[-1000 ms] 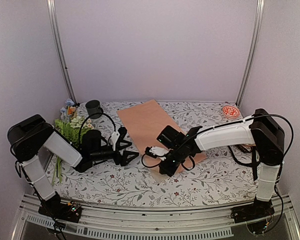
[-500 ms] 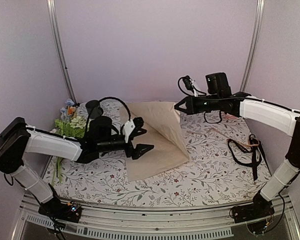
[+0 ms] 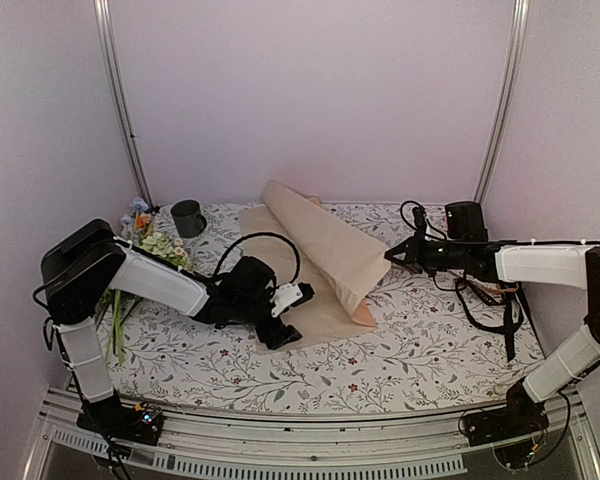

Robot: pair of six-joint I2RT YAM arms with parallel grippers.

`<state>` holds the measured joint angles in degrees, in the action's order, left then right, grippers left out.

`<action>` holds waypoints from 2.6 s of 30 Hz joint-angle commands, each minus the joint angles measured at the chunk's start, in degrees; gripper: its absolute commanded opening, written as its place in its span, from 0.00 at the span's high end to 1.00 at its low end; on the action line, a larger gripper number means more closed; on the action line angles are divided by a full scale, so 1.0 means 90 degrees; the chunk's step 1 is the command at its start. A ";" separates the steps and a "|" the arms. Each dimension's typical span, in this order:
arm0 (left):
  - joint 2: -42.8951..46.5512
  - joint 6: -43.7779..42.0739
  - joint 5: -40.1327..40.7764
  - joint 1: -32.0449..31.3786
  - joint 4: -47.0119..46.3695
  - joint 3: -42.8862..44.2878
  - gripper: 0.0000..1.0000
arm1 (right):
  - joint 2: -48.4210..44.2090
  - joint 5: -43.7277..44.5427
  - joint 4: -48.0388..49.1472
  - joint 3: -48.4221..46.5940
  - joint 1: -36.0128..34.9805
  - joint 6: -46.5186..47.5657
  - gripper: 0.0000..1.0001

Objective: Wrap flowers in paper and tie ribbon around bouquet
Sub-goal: Unfold the folded wrapping paper at the center of the board, then rotate the flattened wrapping paper at the center of the board.

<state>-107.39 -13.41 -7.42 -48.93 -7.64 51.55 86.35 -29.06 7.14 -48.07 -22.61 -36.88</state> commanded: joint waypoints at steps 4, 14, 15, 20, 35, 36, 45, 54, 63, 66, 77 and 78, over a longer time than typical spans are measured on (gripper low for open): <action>-0.0104 0.0046 -0.0152 -0.0087 0.0824 -0.0039 0.18 | -0.1373 0.0574 0.0028 0.1319 0.1112 -0.0289 1.00; 0.0113 0.0114 -0.0531 -0.0082 0.1231 0.0054 0.18 | -0.2652 0.1646 -0.1568 0.2001 0.2098 0.0065 0.98; 0.0132 0.0173 -0.0546 -0.0086 0.1326 0.0083 0.18 | -0.2869 0.1919 -0.1727 0.1978 0.2148 0.0065 0.92; 0.0274 0.0191 -0.0680 -0.0196 0.2097 0.0186 0.25 | -0.3577 0.3074 -0.2499 0.1459 0.2224 0.0374 0.49; 0.0458 0.0330 0.0023 -0.0238 0.4046 0.0447 0.25 | -0.0751 0.1570 -0.2887 -0.0453 0.0219 0.2413 0.56; 0.0545 0.0388 0.0157 -0.0137 0.4218 0.0455 0.25 | -0.0349 0.1499 -0.2997 -0.0716 -0.0001 0.2644 0.56; 0.0861 0.0924 0.1167 0.1135 0.4194 0.0456 0.25 | 0.2687 0.2311 -0.4071 -0.2911 -0.0562 0.3480 0.56; 0.0067 0.1160 0.1719 0.1957 0.3976 0.0895 0.25 | 0.2858 0.2561 -0.4416 -0.2101 -0.1270 0.3744 0.57; -0.0452 0.0636 0.2357 0.2222 0.3563 0.1782 0.24 | 0.2348 0.1715 -0.4705 -0.1189 -0.2401 0.3022 0.58; -0.0762 0.0400 0.2384 0.2265 0.3398 0.2101 0.24 | 0.2266 0.1181 -0.4691 -0.1302 -0.2943 0.2908 0.59; -0.0333 -0.0079 0.2785 0.2273 0.3546 0.3041 0.21 | 0.1672 0.1186 -0.5030 -0.2468 -0.2399 0.3262 0.57; -0.0207 -0.0005 0.2753 0.2269 0.3594 0.3050 0.21 | 0.1712 0.1444 -0.5065 -0.2543 -0.2127 0.3203 0.56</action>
<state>-115.00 -12.69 16.32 -29.02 23.62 76.53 103.72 -22.33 -36.36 -67.33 -50.17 -7.86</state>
